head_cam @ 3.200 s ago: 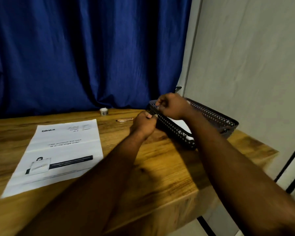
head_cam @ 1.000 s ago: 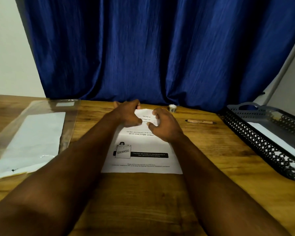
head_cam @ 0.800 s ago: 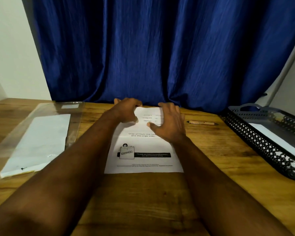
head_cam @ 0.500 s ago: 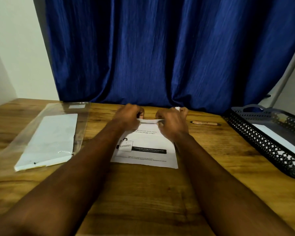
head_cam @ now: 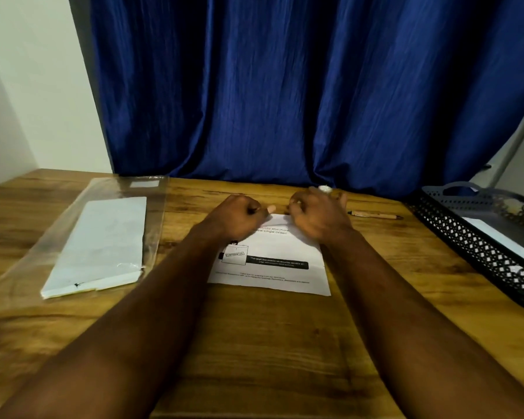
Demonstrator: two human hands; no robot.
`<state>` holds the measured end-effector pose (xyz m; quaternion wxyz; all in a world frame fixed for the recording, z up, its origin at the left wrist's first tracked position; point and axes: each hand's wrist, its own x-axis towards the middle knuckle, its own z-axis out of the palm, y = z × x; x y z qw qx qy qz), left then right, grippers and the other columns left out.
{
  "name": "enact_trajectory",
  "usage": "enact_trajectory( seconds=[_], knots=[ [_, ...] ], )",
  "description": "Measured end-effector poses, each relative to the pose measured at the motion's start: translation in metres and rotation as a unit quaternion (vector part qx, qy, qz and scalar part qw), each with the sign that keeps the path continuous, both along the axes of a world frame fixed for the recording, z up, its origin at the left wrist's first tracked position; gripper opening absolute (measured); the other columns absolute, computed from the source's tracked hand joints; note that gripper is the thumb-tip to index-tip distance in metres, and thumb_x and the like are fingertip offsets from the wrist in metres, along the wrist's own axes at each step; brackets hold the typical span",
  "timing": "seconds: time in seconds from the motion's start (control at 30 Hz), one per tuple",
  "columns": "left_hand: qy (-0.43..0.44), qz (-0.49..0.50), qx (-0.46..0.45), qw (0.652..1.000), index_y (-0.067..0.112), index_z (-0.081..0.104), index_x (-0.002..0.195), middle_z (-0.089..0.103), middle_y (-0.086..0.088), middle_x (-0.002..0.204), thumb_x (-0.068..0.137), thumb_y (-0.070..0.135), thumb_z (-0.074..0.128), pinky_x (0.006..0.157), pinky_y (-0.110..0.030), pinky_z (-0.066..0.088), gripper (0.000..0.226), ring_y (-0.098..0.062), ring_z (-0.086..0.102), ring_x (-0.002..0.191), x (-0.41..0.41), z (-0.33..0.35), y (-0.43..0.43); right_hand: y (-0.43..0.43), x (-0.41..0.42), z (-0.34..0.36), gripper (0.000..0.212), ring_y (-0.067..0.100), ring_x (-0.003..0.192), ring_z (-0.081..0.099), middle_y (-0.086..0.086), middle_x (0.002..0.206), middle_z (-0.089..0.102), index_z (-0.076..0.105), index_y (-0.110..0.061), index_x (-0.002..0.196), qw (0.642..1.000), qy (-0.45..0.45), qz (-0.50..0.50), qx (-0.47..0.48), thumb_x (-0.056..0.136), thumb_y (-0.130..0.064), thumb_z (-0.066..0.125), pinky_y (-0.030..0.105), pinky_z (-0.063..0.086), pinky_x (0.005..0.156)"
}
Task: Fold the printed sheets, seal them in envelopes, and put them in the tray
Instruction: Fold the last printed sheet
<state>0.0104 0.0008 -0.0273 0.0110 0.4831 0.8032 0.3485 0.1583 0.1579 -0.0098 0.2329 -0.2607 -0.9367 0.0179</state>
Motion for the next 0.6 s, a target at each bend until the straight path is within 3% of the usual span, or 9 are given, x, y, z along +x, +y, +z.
enact_trajectory(
  seconds=[0.1, 0.17, 0.23, 0.33, 0.47, 0.6],
  knots=[
    [-0.021, -0.007, 0.015, 1.0, 0.025, 0.073, 0.086, 0.064, 0.01, 0.073, 0.101, 0.039, 0.066, 0.058, -0.026, 0.044, 0.021, -0.014, 0.06, 0.071, -0.001, -0.004, -0.001, 0.003, -0.008, -0.009, 0.034, 0.025, 0.119, 0.058, 0.0, 0.12, 0.066, 0.072, -0.03, 0.119, 0.998, 0.061, 0.029, -0.017, 0.106, -0.042, 0.043, 0.054, 0.029, 0.109],
    [0.005, -0.008, 0.004, 1.0, 0.028, 0.074, 0.099, 0.069, 0.012, 0.098, 0.096, 0.034, 0.072, 0.078, -0.032, 0.054, 0.006, -0.015, 0.064, 0.096, -0.01, -0.007, -0.001, 0.004, -0.015, -0.02, 0.031, 0.021, 0.126, 0.054, -0.006, 0.126, 0.065, 0.071, -0.038, 0.125, 0.994, 0.017, 0.091, -0.053, 0.106, -0.048, 0.048, 0.054, 0.033, 0.109],
    [0.035, 0.004, -0.028, 0.999, 0.034, 0.07, 0.106, 0.065, 0.012, 0.119, 0.094, 0.038, 0.072, 0.103, -0.046, 0.047, 0.013, -0.016, 0.056, 0.117, -0.016, -0.012, 0.0, 0.002, -0.019, -0.028, 0.036, 0.02, 0.131, 0.046, -0.009, 0.134, 0.061, 0.066, -0.046, 0.135, 0.989, -0.049, 0.116, -0.076, 0.105, -0.058, 0.05, 0.05, 0.033, 0.107],
    [0.056, 0.024, -0.034, 0.998, 0.035, 0.067, 0.119, 0.06, 0.01, 0.134, 0.098, 0.044, 0.068, 0.115, -0.056, 0.036, 0.023, -0.018, 0.048, 0.131, -0.019, -0.014, 0.001, 0.011, -0.021, -0.032, 0.037, 0.016, 0.128, 0.045, -0.01, 0.13, 0.061, 0.068, -0.05, 0.131, 0.986, -0.038, 0.123, -0.11, 0.101, -0.065, 0.055, 0.042, 0.031, 0.1],
    [0.082, 0.039, -0.061, 0.994, 0.034, 0.062, 0.136, 0.052, 0.005, 0.147, 0.099, 0.052, 0.063, 0.116, -0.054, 0.024, 0.041, -0.021, 0.037, 0.143, -0.018, -0.011, 0.001, 0.034, -0.001, -0.028, 0.035, 0.011, 0.114, 0.059, -0.016, 0.113, 0.068, 0.078, -0.042, 0.116, 0.982, 0.02, 0.136, -0.128, 0.091, -0.064, 0.07, 0.047, 0.048, 0.106],
    [0.094, 0.046, -0.078, 0.991, 0.033, 0.061, 0.138, 0.051, 0.003, 0.148, 0.096, 0.061, 0.063, 0.115, -0.058, 0.022, 0.05, -0.023, 0.036, 0.143, -0.018, -0.011, 0.001, 0.052, 0.017, -0.028, 0.037, 0.009, 0.11, 0.064, -0.02, 0.109, 0.071, 0.079, -0.034, 0.107, 0.981, 0.061, 0.1, -0.156, 0.087, -0.064, 0.076, 0.045, 0.049, 0.104]
  ],
)
